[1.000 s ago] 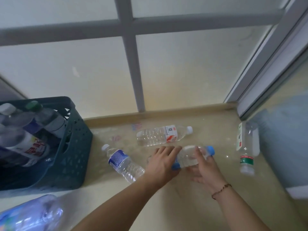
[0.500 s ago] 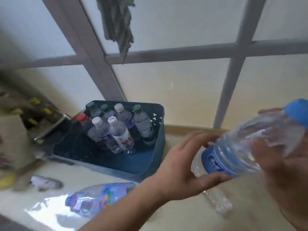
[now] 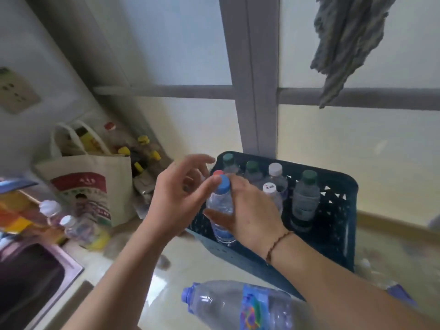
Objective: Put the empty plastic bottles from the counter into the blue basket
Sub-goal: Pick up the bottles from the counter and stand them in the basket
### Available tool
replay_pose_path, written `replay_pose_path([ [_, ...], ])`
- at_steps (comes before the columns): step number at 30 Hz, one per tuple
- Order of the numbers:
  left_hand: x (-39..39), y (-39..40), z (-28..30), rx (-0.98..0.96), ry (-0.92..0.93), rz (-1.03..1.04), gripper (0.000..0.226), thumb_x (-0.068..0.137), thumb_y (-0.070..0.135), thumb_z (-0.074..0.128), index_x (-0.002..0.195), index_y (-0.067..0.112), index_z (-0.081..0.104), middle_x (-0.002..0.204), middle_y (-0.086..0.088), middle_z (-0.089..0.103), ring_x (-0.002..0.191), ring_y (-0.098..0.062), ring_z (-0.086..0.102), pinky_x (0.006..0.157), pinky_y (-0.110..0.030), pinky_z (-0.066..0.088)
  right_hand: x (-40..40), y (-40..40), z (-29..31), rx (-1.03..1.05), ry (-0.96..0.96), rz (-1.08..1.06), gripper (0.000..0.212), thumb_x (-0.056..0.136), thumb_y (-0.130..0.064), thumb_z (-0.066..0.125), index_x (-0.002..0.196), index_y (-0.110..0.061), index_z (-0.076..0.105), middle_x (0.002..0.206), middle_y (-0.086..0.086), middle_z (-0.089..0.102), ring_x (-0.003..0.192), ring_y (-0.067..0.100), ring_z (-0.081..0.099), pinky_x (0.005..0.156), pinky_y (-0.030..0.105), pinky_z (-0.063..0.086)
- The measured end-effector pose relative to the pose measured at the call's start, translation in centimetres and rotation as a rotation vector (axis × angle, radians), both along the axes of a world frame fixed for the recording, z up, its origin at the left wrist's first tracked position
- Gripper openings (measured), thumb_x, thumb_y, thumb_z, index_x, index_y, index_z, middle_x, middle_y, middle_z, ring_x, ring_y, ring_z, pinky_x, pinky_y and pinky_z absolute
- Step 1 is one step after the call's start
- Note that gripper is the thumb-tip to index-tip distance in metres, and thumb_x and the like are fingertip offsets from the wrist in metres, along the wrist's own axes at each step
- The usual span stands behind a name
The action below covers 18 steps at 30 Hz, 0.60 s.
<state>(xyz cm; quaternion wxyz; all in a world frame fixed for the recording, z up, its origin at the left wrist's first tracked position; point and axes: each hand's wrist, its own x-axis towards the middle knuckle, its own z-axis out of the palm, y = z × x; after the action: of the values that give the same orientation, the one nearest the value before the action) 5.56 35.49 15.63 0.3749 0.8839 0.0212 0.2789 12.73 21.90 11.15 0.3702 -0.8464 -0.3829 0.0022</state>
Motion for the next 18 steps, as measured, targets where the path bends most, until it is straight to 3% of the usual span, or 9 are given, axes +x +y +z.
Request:
replay_pose_path([
  [2, 0.1, 2.1, -1.2, 0.164, 0.231, 0.034, 0.044, 0.079, 0.055, 0.064, 0.112, 0.026, 0.067, 0.088, 0.015, 0.064, 0.073, -0.01, 0.064, 0.064, -0.027, 0.058, 0.3, 2.1, -2.2, 0.004, 0.126, 0.009, 0.059, 0.077, -0.052, 0.072, 0.123, -0.022, 0.05, 0.117, -0.004, 0.05, 0.093, 0.019, 0.061, 0.078, 0.038, 0.054],
  [5, 0.7, 4.0, -3.5, 0.264, 0.487, -0.01, 0.049, 0.079, 0.051, 0.072, 0.124, 0.031, 0.062, 0.098, 0.023, 0.056, 0.083, -0.001, 0.06, 0.074, -0.02, 0.056, 0.2, 4.6, -4.6, -0.049, 0.215, -0.01, 0.047, 0.076, -0.036, 0.078, 0.113, -0.019, 0.055, 0.113, -0.004, 0.047, 0.093, 0.019, 0.06, 0.076, 0.034, 0.052],
  [9, 1.4, 6.4, -6.0, 0.371, 0.516, -0.081, 0.04, 0.083, 0.04, 0.077, 0.12, 0.028, 0.065, 0.106, 0.011, 0.062, 0.089, -0.008, 0.061, 0.08, -0.027, 0.058, 0.2, 6.8, -6.9, -0.077, 0.285, -0.036, 0.035, 0.079, -0.024, 0.075, 0.107, -0.017, 0.055, 0.105, -0.002, 0.046, 0.092, 0.023, 0.06, 0.077, 0.037, 0.052],
  [14, 2.1, 8.2, -8.0, 0.425, 0.464, -0.105, 0.037, 0.079, 0.019, 0.082, 0.114, 0.018, 0.071, 0.102, 0.005, 0.068, 0.085, -0.011, 0.063, 0.075, -0.013, 0.05, 0.7, 8.5, -7.9, -0.097, 0.311, -0.073, 0.033, 0.081, -0.021, 0.073, 0.111, -0.018, 0.058, 0.113, 0.003, 0.053, 0.098, 0.026, 0.061, 0.083, 0.044, 0.053],
  [18, 2.5, 9.0, -8.3, 0.408, 0.421, -0.097, 0.039, 0.081, 0.01, 0.079, 0.117, 0.015, 0.067, 0.11, 0.0, 0.065, 0.093, -0.017, 0.063, 0.081, -0.028, 0.056, 1.4, 9.0, -7.4, -0.16, 0.326, 0.014, 0.046, 0.078, -0.018, 0.076, 0.119, -0.016, 0.057, 0.116, 0.004, 0.053, 0.104, 0.025, 0.06, 0.09, 0.039, 0.051],
])
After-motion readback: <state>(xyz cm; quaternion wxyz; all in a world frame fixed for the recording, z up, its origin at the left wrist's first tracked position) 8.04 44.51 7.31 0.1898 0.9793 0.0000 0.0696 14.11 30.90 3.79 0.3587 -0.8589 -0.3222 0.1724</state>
